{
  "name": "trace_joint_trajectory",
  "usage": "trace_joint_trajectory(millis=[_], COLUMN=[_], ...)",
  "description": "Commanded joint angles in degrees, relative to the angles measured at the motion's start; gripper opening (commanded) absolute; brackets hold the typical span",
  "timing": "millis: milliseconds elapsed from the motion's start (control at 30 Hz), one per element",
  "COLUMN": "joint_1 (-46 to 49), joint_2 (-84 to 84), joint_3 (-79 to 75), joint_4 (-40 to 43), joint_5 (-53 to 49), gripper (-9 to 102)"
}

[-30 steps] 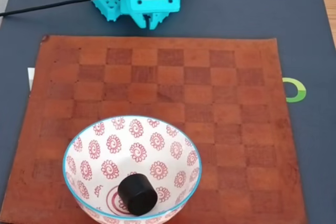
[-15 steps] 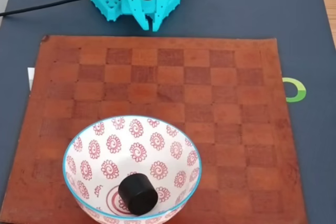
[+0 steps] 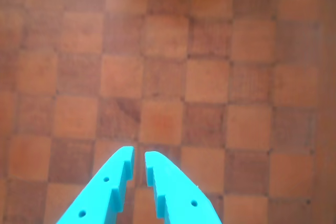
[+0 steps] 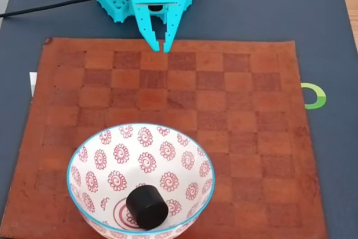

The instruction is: Grasp a black cylinder and put it in a bowl.

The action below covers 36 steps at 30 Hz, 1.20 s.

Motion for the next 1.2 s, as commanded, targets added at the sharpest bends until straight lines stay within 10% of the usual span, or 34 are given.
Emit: trace_joint_trajectory(millis=[0,1167], joint_1=[0.3,-2.3], joint_2=[3.9,12.2], joint_3=[0.9,12.9], joint_4=[0.1,-2.9], joint_5=[0.2,-0.7], gripper=[0,0])
